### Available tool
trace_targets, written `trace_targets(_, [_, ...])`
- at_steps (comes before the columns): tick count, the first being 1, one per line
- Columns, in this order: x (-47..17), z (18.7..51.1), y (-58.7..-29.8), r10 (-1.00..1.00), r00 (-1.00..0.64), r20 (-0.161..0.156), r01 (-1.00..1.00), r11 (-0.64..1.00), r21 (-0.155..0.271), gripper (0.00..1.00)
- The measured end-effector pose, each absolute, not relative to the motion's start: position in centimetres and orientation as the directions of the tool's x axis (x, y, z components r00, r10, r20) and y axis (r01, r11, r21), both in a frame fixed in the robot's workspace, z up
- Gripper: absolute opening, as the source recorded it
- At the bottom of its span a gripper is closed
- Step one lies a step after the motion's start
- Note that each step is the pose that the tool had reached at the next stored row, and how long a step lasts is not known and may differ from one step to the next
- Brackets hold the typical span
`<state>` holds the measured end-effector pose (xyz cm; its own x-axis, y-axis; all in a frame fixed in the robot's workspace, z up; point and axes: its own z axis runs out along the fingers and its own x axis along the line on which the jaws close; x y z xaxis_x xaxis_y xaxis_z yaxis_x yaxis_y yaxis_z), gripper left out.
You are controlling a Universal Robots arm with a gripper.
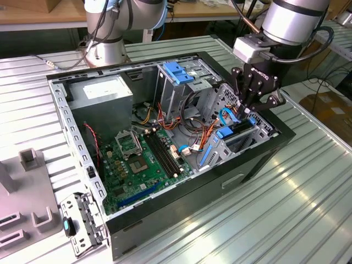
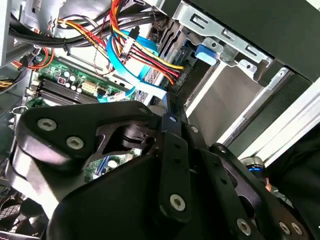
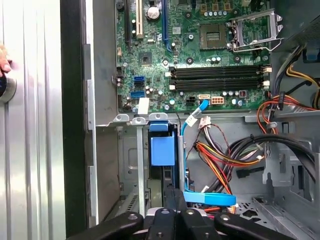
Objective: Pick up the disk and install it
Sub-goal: 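Insert the first disk wire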
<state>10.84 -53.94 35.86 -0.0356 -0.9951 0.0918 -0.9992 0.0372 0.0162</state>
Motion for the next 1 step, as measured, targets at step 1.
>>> trace_targets(1, [10.84, 35.93, -53.94, -0.995, -0.036, 0.092, -0.999, 0.037, 0.016, 0.11])
